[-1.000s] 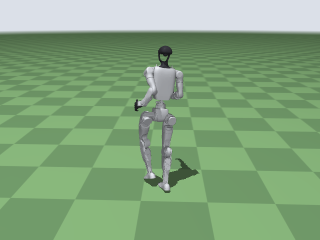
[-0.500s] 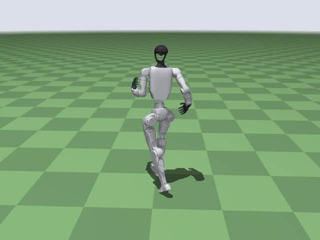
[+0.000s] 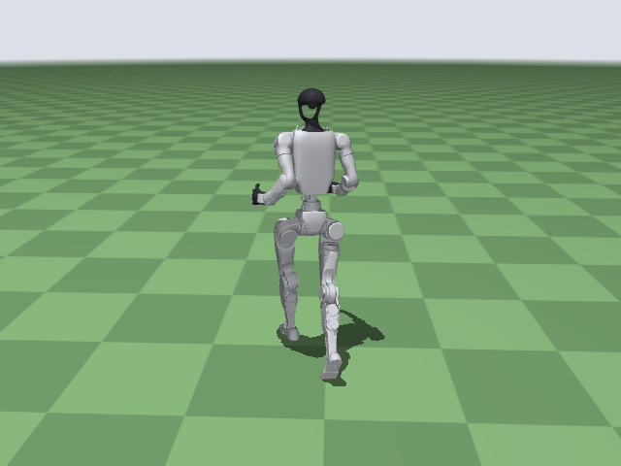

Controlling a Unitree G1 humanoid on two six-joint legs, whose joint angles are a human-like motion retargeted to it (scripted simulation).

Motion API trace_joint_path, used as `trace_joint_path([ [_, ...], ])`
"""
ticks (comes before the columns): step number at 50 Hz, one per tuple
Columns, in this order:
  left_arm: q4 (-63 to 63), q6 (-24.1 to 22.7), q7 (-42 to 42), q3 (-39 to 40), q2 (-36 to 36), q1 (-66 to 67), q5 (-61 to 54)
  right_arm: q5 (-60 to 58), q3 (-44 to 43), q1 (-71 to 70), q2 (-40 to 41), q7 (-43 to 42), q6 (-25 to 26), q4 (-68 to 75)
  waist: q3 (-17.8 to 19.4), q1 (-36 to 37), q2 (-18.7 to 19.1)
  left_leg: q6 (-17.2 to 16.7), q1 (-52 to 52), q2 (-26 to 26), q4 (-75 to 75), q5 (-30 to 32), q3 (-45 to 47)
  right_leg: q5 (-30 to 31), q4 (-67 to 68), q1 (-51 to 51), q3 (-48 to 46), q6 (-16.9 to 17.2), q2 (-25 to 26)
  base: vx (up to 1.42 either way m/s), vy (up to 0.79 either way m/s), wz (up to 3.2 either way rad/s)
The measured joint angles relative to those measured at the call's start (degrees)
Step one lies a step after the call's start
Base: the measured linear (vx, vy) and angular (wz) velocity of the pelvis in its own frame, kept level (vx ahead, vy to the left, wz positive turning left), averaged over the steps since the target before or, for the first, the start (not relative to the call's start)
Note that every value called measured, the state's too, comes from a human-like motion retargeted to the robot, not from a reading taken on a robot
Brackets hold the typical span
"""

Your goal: Walk run

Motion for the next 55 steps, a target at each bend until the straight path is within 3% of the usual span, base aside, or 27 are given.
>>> trace_joint_path([
  [2, -2.6, 0.0, 3.3, 0.0, -1.2, -2.8, 2.2, -2.9, 0.9, 2.5, 0.1, 1.4, 1.1, 3.9, -0.9, -5.0, -3.9, 3.7, 3.2, -4.7, 7.5, -14.7, -0.4, 0.7, 20.3, -5.7, -2.6, 4.1, -3.3, 1.68, -0.54, 1.25],
  [3, -2.7, -0.5, 5.3, -0.7, -1.9, -4.9, 3.2, -4.0, 0.5, 4.2, 0.1, 2.5, 1.0, 7.4, -2.1, -7.0, -4.8, 3.0, 3.4, -6.7, 11.2, -17.4, -3.8, 0.7, 28.0, -8.6, -5.1, 3.5, -4.7, 1.89, -0.56, 0.7],
  [5, -1.3, -1.8, 7.2, 2.6, -3.3, -14.0, 1.4, -3.5, -0.2, 4.7, -0.2, 6.6, 2.1, 16.1, -3.6, -8.2, -0.7, 0.9, 2.6, 0.1, 14.9, -21.2, -3.7, -1.3, 32.5, -15.6, -3.2, 3.0, -1.6, 1.2, -0.42, -0.61],
  [8, -1.9, -0.1, 3.9, -1.3, -5.2, -25.6, -8.6, 5.4, -0.8, 11.5, -5.4, 14.5, 1.9, 20.1, -4.1, -6.7, 0.5, 1.1, 9.4, 0.7, 12.2, -23.3, -4.9, -13.4, 35.3, -24.3, -3.5, 2.3, -1.9, 1.35, -0.54, -0.09],
  [10, -4.9, 1.4, 3.8, -4.2, -4.3, -30.1, -13.8, 9.0, -3.0, 16.5, -9.1, 18.0, 2.2, 19.9, -4.0, -7.7, 1.3, 0.9, 13.9, 0.4, 8.5, -20.9, -6.1, -21.7, 32.6, -29.9, -3.9, 2.9, -3.8, 1.27, -0.57, 0.7],
  [14, -10.5, 2.9, 2.4, -7.5, 0.2, -31.1, -15.2, 10.5, -10.3, 23.5, -12.3, 17.6, 1.7, 17.9, -4.8, -15.6, 4.7, -2.9, 21.4, 1.6, 3.6, -9.3, -8.3, -29.1, 14.8, -37.3, -10.6, 3.4, -10.0, 1.18, -0.47, 1.22],
  [17, -12.9, 5.0, 0.0, -6.9, 3.0, -26.8, -11.4, 8.3, -13.4, 24.9, -10.8, 15.3, 2.5, 14.8, -5.5, -19.8, 6.1, -5.5, 27.0, 2.2, 1.6, 0.7, -5.6, -35.7, -0.9, -38.9, -8.3, 2.1, -9.4, 1.44, -0.63, 0.49],
  [18, -12.7, 5.9, -0.6, -6.5, 3.4, -24.9, -9.2, 6.6, -14.1, 24.4, -9.5, 13.8, 3.0, 13.4, -5.4, -20.6, 6.8, -6.2, 28.6, 2.6, 2.0, 3.8, -5.5, -36.7, -4.2, -38.8, -7.2, 3.3, -9.3, 1.25, -0.49, -0.07],
  [20, -10.9, 6.7, -1.0, -5.4, 3.4, -21.1, -5.1, 2.5, -14.8, 21.9, -6.2, 8.9, 3.3, 10.2, -5.5, -20.3, 7.1, -8.4, 30.5, 2.2, 4.7, 10.7, -4.1, -31.7, -5.9, -38.1, -6.5, -1.2, -9.0, 1.21, -0.46, -0.47],
  [22, -6.3, 5.9, -1.0, -4.5, 2.7, -16.6, -2.0, -1.9, -13.9, 18.6, -2.0, 1.4, 2.2, 7.4, -3.9, -20.1, 9.0, -11.6, 27.6, 5.6, 22.4, 12.5, -2.2, -31.4, -1.8, -35.6, -7.7, -9.2, -5.4, 1.62, -0.74, -1.01],
  [23, -2.9, 5.1, -1.4, -2.9, 1.6, -13.9, -0.2, -3.9, -12.2, 16.3, -0.1, -2.7, 1.3, 6.7, -3.1, -18.2, 10.0, -11.5, 25.1, 7.8, 33.8, 12.5, 0.8, -34.9, 2.5, -34.3, -6.3, -11.0, -1.7, 1.8, -0.88, -1.66],
  [25, 7.2, 2.5, -2.8, -0.7, -0.9, -8.9, 4.4, -6.2, -10.6, 10.3, 4.7, -10.7, -1.7, 7.2, -3.3, -15.9, 11.7, -9.1, 19.1, 12.0, 52.4, 12.5, 0.7, -42.1, 10.1, -33.5, -2.4, -10.6, 2.9, 1.45, -0.64, -1.01],
  [28, 18.8, 1.3, -1.3, -1.3, -7.8, -4.1, 1.5, -0.8, -8.0, 0.4, 8.0, -11.3, -7.0, 5.1, -8.0, -13.0, 6.0, -5.9, 9.7, 0.8, 50.5, 10.5, -1.6, -43.9, 6.2, -28.5, -1.0, -8.3, -6.5, 1.23, -0.4, -0.08],
  [30, 19.7, -0.2, -2.2, -1.4, -10.4, 0.0, -6.2, 2.9, -2.9, -3.4, 8.0, -10.2, -8.8, 2.1, -9.0, -12.4, 4.2, -2.9, 5.1, -0.3, 48.5, 3.8, 0.1, -45.0, 4.4, -25.0, 0.5, -8.4, -7.3, 1.61, -0.36, -0.26],
  [32, 17.9, -1.5, -0.8, 0.2, -10.6, 4.0, -7.0, 4.7, -1.3, -6.6, 5.2, -8.9, -10.1, -2.5, -8.4, -10.2, 2.6, -1.4, 0.0, 0.2, 41.4, -3.2, 2.0, -41.3, 0.2, -20.2, 0.8, -8.2, -7.2, 1.29, -0.29, -0.48],
  [36, 11.4, -3.5, 4.3, 1.4, -7.6, 8.0, -2.4, 1.2, -1.4, -8.2, -0.3, -8.3, -7.1, -8.1, -6.6, -3.0, 0.0, -3.0, -3.2, 0.8, 16.3, -8.5, 5.3, -23.6, -5.6, -11.0, 1.4, -6.0, -4.3, 1.36, -0.45, -0.76],
  [38, 8.5, -2.6, 5.3, 0.5, -6.7, 6.9, -2.6, -1.6, -2.7, -6.5, -1.9, -8.4, -4.2, -9.5, -4.8, 1.4, -0.3, -6.1, -1.9, -1.5, 3.8, -11.3, 2.3, -13.7, -7.1, -5.7, 1.7, -4.6, -2.4, 1.17, -0.4, -0.76],
  [40, 5.5, -1.4, 4.6, -0.9, -5.9, 4.2, -4.1, -3.3, -4.1, -4.0, -2.4, -8.4, -2.4, -9.8, -3.2, 3.6, 0.3, -12.6, 0.0, -2.2, -4.2, -13.4, -0.2, -5.5, -6.9, -1.1, -2.2, -2.4, -1.4, 1.35, -0.44, -0.16],
  [42, 2.3, -0.3, 4.4, -2.2, -5.4, 0.8, -4.6, -3.2, -4.4, -1.6, -1.7, -7.7, -1.5, -8.2, -1.6, 4.6, -1.1, -4.7, 0.9, -3.2, -3.2, -8.5, -1.6, 0.7, 0.2, 0.1, 1.5, 2.4, -1.9, 1.37, -0.51, 0.16],
  [43, 0.6, 0.3, 4.9, -2.6, -4.9, -1.2, -4.0, -2.6, -4.4, -0.4, -0.9, -7.0, -1.2, -6.8, -0.7, 4.4, -3.2, 1.4, 1.8, -5.3, -0.9, -11.8, -0.1, 0.7, 9.6, -1.5, 1.3, 5.8, -4.3, 1.65, -0.61, 0.7],
  [45, -1.7, 0.8, 7.6, -2.2, -3.9, -5.4, -1.5, -1.9, -3.9, 2.1, 2.6, -4.4, -1.6, -2.4, -1.5, -1.0, -7.0, 4.6, 3.0, -9.4, 8.2, -16.6, -0.6, 0.7, 25.9, -6.0, -1.3, 9.9, -4.9, 1.68, -0.66, 1.46],
  [47, 0.1, -0.5, 11.8, -1.5, -3.6, -11.4, -0.8, -0.9, -3.5, 4.5, 6.3, -2.4, -2.4, 6.5, -4.9, -5.0, -5.0, 2.9, 2.3, -6.5, 13.6, -20.8, -4.9, -0.1, 30.8, -11.8, -1.7, 8.8, -1.9, 1.33, -0.57, 0.71],
  [50, 2.5, 0.9, 6.8, 0.4, -5.5, -23.4, -11.0, 7.1, -1.3, 7.5, 6.6, 1.5, -3.0, 15.5, -6.0, -5.3, -0.2, 2.2, 6.3, -0.9, 14.6, -25.2, -5.4, -10.2, 35.1, -21.0, -1.0, 5.2, -0.6, 1.24, -0.55, -0.37],
  [53, -2.1, 2.0, 4.9, -5.2, -4.6, -28.8, -18.9, 17.4, -2.6, 13.4, 1.9, 9.3, -2.6, 15.2, -5.5, -6.9, 1.4, 1.3, 13.1, -0.5, 9.8, -22.3, -7.3, -21.5, 32.2, -29.5, -2.3, 2.8, -4.5, 1.26, -0.55, 0.29],
  [55, -5.1, 1.5, 5.2, -7.0, -2.5, -29.7, -18.9, 20.8, -5.0, 16.4, -0.7, 13.0, -1.4, 14.5, -5.3, -9.3, 2.7, -0.2, 16.4, -0.3, 7.2, -17.6, -9.0, -25.3, 25.9, -33.5, -3.9, 3.0, -7.0, 1.16, -0.51, 0.88],
])
